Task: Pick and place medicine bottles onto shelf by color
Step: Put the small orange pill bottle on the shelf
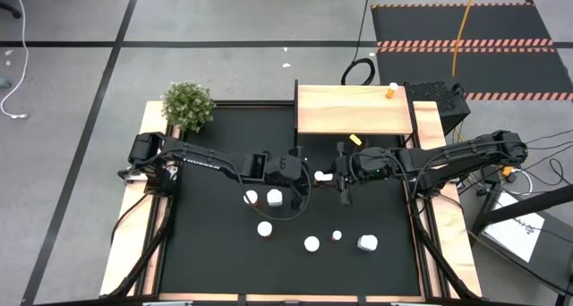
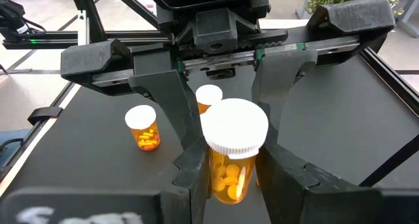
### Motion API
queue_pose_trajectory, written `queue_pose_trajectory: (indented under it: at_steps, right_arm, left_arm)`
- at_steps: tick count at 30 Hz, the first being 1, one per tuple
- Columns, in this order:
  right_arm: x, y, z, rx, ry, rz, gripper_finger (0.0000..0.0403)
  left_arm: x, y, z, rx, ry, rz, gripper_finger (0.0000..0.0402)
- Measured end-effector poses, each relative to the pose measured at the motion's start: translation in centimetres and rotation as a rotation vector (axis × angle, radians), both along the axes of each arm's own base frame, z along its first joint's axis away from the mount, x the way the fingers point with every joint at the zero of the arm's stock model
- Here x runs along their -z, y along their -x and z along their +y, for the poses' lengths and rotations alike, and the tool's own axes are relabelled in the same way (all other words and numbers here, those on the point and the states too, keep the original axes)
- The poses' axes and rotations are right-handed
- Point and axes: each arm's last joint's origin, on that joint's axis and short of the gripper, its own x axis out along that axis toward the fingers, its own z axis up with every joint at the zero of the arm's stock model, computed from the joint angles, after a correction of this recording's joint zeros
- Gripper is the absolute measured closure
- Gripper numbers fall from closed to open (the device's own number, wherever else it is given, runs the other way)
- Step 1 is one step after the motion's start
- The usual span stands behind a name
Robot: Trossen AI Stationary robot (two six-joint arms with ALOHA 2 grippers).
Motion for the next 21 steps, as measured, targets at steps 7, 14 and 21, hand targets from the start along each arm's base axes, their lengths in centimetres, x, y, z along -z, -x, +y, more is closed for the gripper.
queue_pose_trajectory:
  at_steps: [7,14,21]
  right_arm:
    - [0.0,0.0,0.0,0.0,0.0,0.0,0.0293]
    - [0.0,0.0,0.01,-0.001,0.001,0.0,0.0293]
    - [0.02,0.01,0.02,-0.004,0.006,0.002,0.0293]
  left_arm:
    - [-0.01,0.0,0.0,-0.003,0.006,-0.001,0.025]
    - [-0.12,-0.08,-0.13,0.023,0.013,-0.014,0.0257]
    - [-0.11,-0.08,-0.13,0.046,0.018,-0.012,0.0298]
